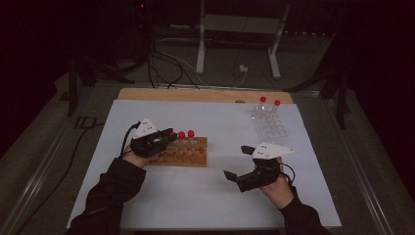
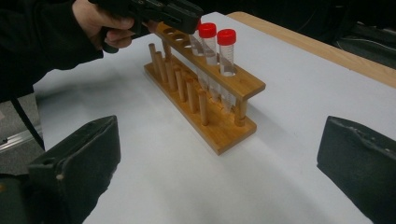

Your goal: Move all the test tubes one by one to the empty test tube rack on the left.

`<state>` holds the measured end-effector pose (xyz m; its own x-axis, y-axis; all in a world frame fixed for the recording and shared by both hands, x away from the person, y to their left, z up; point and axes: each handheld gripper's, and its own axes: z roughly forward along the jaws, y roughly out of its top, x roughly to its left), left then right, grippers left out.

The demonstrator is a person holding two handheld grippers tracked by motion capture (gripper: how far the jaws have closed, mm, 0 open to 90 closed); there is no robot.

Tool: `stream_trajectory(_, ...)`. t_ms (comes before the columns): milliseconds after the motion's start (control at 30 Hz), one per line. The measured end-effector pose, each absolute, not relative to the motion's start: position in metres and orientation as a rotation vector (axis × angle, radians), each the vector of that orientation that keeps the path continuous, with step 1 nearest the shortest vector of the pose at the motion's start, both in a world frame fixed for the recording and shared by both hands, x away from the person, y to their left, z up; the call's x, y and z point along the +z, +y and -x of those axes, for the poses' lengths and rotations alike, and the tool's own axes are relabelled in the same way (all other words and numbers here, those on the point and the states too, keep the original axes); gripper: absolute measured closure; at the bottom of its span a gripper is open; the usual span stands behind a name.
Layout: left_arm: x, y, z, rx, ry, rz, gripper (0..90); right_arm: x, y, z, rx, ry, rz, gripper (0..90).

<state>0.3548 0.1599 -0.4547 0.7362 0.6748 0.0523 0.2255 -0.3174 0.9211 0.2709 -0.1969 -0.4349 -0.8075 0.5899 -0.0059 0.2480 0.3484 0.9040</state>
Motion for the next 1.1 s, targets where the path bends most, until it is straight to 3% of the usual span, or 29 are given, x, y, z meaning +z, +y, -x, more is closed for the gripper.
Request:
stream_trajectory(467, -0.453, 0.165, -0.355, 0.486, 0.716, -1.889, 69.8, -0.429, -0.203, -0.269, 1.490, 2.243, -0.732, 0.0)
stream_trajectory(700, -0.443, 0.172, -0.345, 0.486, 0.715, -1.886, 47.1, -0.427, -0.206, -0.269, 1.489, 2.230, -0.735, 0.0)
stream_trajectory(933, -0.432, 0.178, -0.328, 0.462, 0.690, -1.885, 18.7, -0.423, -0.213, -0.271, 1.481, 2.205, -0.753, 0.0)
stream_trajectory(1100, -0.433, 0.174, -0.315, 0.400, 0.644, -1.926, 8.8, -0.419, -0.218, -0.274, 1.486, 2.178, -0.762, 0.0)
